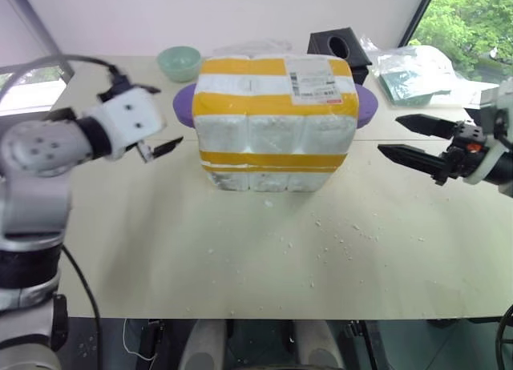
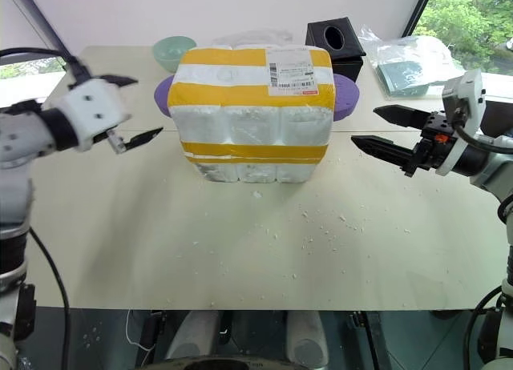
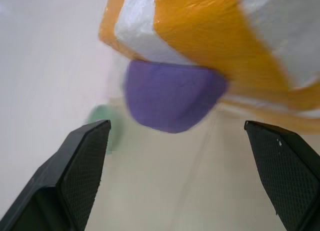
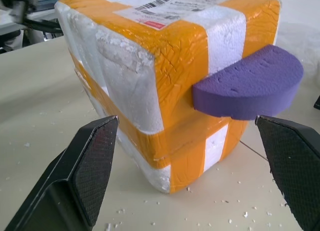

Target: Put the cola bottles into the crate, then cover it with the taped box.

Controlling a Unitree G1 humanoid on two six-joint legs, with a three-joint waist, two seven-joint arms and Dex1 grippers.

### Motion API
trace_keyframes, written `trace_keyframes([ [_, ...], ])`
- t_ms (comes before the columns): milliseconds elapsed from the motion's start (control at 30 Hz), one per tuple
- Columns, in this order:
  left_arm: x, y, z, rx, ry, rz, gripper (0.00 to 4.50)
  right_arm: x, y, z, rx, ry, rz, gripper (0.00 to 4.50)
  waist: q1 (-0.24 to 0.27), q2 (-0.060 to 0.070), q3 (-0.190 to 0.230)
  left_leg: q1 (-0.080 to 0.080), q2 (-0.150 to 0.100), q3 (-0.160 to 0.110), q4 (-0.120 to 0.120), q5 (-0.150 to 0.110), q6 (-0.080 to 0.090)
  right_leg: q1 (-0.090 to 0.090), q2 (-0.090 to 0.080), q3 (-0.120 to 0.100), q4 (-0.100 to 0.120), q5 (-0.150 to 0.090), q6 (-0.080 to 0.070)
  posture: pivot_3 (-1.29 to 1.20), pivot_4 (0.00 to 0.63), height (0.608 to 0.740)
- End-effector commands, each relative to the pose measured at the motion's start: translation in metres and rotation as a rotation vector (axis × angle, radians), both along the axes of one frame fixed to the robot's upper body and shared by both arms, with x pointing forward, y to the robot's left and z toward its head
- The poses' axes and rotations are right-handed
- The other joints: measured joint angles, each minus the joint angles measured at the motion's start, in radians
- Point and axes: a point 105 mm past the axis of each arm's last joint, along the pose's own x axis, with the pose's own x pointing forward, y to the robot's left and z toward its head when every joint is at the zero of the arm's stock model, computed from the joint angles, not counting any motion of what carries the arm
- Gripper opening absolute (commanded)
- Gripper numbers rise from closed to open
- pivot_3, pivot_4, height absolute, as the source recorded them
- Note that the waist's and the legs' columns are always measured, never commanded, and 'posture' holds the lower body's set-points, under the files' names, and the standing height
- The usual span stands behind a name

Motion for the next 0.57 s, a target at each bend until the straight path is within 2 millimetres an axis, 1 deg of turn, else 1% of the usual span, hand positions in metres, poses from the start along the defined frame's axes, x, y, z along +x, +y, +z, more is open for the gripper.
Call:
trace_keyframes([
  [33, -0.051, 0.008, 0.014, -0.283, 0.303, -0.185, 4.48, -0.002, -0.01, 0.006, -0.051, -0.035, -0.025, 4.5, -0.001, 0.0, 0.0, 0.0, 0.0, 0.0, 0.0, 0.0, 0.0, 0.0, 0.0, 0.0, 0.0, 0.0, 0.0, 0.0, 0.15, 0.737],
  [67, -0.059, 0.01, 0.016, -0.337, 0.363, -0.213, 4.48, -0.002, -0.011, 0.006, -0.053, -0.033, -0.027, 4.5, -0.001, 0.0, 0.0, 0.0, 0.0, 0.0, 0.0, 0.0, 0.0, 0.0, 0.0, 0.0, 0.0, 0.0, 0.0, 0.0, 0.15, 0.737],
  [167, -0.056, 0.036, 0.028, -0.575, 0.47, -0.169, 4.48, -0.002, -0.013, 0.005, -0.06, -0.025, -0.031, 4.5, 0.003, 0.001, 0.0, 0.001, 0.0, 0.0, 0.001, 0.0, 0.0, 0.001, 0.0, 0.0, 0.001, 0.0, 0.0, 0.0, 0.15, 0.737],
  [233, -0.054, 0.045, 0.03, -0.647, 0.5, -0.16, 4.48, -0.001, -0.013, 0.004, -0.068, -0.021, -0.031, 4.5, 0.002, 0.001, 0.0, 0.004, 0.0, 0.0, 0.001, 0.0, 0.0, 0.004, 0.0, 0.0, 0.001, 0.0, 0.0, 0.0, 0.15, 0.737],
  [267, -0.051, 0.051, 0.028, -0.67, 0.515, -0.134, 4.48, -0.002, -0.013, 0.003, -0.07, -0.019, -0.03, 4.5, 0.001, 0.001, 0.0, 0.005, 0.0, 0.0, 0.001, 0.0, 0.0, 0.005, 0.0, 0.0, 0.001, -0.001, 0.0, 0.0, 0.15, 0.737],
  [367, -0.045, 0.064, 0.017, -0.663, 0.546, -0.062, 4.48, -0.003, -0.014, 0.002, -0.079, -0.012, -0.026, 4.5, 0.0, 0.001, 0.0, 0.006, 0.0, 0.0, 0.0, 0.0, 0.0, 0.006, 0.0, 0.0, 0.0, -0.001, 0.0, 0.0, 0.15, 0.737],
  [467, -0.045, 0.071, -0.002, -0.584, 0.586, -0.016, 4.48, -0.005, -0.015, -0.009, -0.136, 0.024, -0.012, 4.5, 0.0, 0.001, 0.0, 0.005, 0.0, 0.0, -0.001, 0.0, 0.0, 0.005, 0.0, 0.0, 0.0, -0.001, -0.001, 0.0, 0.15, 0.737],
  [567, -0.042, 0.075, -0.013, -0.521, 0.59, 0.016, 4.48, -0.004, -0.014, -0.008, -0.134, 0.027, -0.001, 4.5, 0.001, 0.001, 0.0, 0.005, 0.001, 0.0, -0.001, 0.0, 0.0, 0.005, 0.0, 0.0, -0.001, -0.003, -0.004, 0.0, 0.15, 0.737],
])
